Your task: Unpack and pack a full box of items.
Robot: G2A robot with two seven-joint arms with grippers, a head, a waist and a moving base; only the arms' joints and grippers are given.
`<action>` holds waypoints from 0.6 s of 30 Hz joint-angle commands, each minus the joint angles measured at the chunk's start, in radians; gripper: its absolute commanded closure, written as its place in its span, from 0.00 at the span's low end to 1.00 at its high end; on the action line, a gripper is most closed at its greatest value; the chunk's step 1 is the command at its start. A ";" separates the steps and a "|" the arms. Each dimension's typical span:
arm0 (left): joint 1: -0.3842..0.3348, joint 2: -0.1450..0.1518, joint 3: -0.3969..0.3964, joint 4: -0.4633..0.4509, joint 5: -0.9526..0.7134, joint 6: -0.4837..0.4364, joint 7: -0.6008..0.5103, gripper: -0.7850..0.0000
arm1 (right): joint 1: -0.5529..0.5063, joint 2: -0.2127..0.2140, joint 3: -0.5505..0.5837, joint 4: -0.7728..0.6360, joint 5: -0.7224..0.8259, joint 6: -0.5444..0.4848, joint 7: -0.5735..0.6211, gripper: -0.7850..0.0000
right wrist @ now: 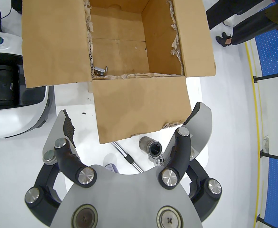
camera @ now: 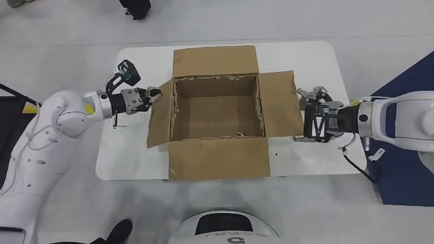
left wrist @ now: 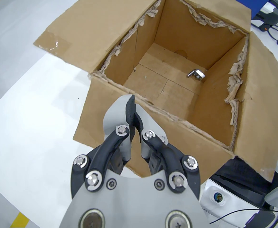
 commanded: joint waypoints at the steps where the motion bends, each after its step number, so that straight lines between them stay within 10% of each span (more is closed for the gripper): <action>1: -0.021 -0.001 0.008 0.044 -0.014 -0.026 -0.016 0.90 | 0.014 -0.003 -0.009 -0.055 -0.002 0.018 0.069 0.00; 7: -0.111 -0.015 0.068 0.123 -0.025 -0.064 -0.064 0.00 | 0.189 -0.042 -0.111 -0.164 0.115 0.049 0.314 0.00; 13: -0.180 -0.030 0.118 0.198 -0.042 -0.103 -0.076 0.00 | 0.475 -0.153 -0.372 -0.116 0.196 0.049 0.489 0.00; 18: -0.180 -0.030 0.118 0.198 -0.042 -0.103 -0.076 0.00 | 0.492 -0.159 -0.386 -0.111 0.201 0.051 0.505 0.00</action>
